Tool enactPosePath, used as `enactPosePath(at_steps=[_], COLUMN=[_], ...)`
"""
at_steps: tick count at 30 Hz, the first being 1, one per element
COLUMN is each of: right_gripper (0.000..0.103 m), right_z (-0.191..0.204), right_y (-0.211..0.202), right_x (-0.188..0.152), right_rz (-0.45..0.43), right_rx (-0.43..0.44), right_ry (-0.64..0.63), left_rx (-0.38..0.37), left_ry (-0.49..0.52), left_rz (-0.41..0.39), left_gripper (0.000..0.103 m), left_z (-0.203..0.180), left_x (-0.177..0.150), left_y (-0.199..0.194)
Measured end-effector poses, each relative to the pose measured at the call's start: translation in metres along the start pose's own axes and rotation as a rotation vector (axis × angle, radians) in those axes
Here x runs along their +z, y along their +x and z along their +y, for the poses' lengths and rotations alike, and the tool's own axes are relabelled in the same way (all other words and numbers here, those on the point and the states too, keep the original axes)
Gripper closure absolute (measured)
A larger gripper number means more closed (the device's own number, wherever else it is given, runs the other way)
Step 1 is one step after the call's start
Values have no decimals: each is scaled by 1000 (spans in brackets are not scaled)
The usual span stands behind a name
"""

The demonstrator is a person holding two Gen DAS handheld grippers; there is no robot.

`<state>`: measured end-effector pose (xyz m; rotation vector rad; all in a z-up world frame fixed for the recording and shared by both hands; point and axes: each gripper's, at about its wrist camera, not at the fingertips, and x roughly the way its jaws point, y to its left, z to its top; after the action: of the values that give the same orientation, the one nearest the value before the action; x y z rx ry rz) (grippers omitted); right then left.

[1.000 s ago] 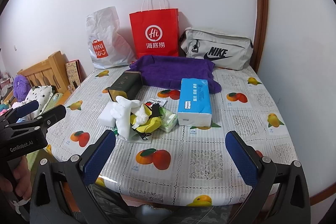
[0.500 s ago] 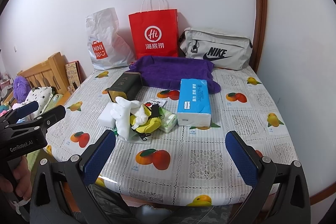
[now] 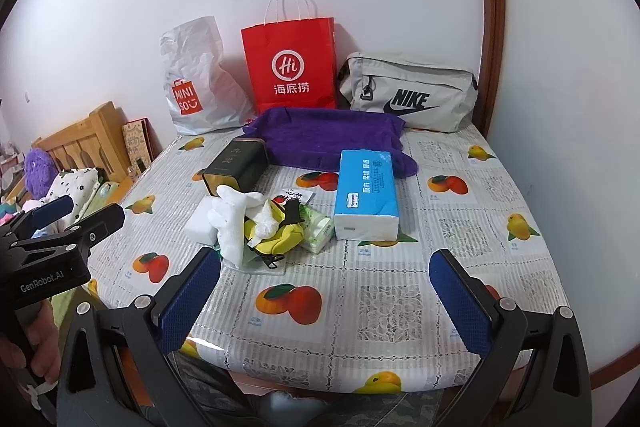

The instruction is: Organize soft objects

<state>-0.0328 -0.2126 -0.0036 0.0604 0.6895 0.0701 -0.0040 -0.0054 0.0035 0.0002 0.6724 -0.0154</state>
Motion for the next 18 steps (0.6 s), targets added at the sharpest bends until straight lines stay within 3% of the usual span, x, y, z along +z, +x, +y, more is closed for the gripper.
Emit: enactPosePath(at_steps=[11, 18], right_gripper=[0, 0], right_z=[-7, -19], right_y=[8, 27], right_x=[1, 2], right_rz=[-7, -8], right_rx=[11, 25], right_ry=[30, 56], left_rx=[-28, -45], left_ry=[12, -58], left_rz=[56, 129], left_gripper=[0, 0], left_z=[-1, 18], left_x=[-7, -23], left_y=[24, 63])
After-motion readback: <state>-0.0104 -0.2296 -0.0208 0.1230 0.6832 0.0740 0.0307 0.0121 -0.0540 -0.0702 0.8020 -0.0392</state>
